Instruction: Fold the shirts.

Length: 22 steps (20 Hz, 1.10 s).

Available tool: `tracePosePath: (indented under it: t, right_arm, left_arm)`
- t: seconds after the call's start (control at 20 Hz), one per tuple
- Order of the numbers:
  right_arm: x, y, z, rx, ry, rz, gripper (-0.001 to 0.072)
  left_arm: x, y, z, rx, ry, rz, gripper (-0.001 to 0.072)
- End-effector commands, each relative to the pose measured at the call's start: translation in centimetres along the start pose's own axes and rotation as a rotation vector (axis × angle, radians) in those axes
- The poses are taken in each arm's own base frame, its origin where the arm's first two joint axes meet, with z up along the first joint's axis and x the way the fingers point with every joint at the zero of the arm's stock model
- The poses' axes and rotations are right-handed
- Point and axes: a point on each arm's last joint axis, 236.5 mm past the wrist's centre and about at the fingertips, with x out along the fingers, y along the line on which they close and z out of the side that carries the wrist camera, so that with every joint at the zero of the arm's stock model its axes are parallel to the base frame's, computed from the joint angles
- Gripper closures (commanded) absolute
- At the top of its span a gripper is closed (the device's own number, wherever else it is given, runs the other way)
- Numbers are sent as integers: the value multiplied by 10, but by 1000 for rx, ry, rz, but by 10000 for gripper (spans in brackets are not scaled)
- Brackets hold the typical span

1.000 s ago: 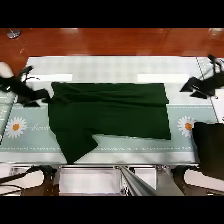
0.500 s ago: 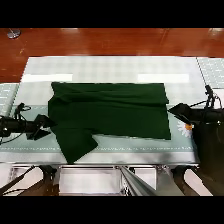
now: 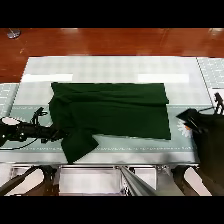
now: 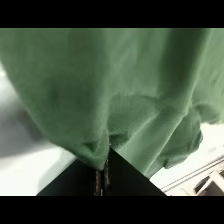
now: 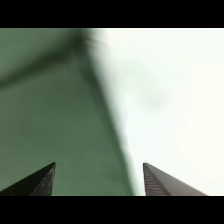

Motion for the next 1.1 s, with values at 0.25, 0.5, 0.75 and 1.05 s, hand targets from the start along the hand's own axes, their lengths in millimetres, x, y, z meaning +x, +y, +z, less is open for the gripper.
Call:
tracePosePath:
  t: [0.25,0.5,0.75,1.05]
  right_arm:
    - [19,-35,-109,-62,413,-209,87]
    - [51,4,-74,-35,264,-63,88]
    - [71,19,-75,-34,290,-3,177]
    - [50,38,-33,-158,220,-7,676]
  left_arm:
    - [0,-25,7,34,-31,-87,683]
    - [-2,-36,14,42,-62,-133,682]
    - [-2,-36,15,41,-68,-131,682]
    - [-28,-47,41,86,-130,-150,682]
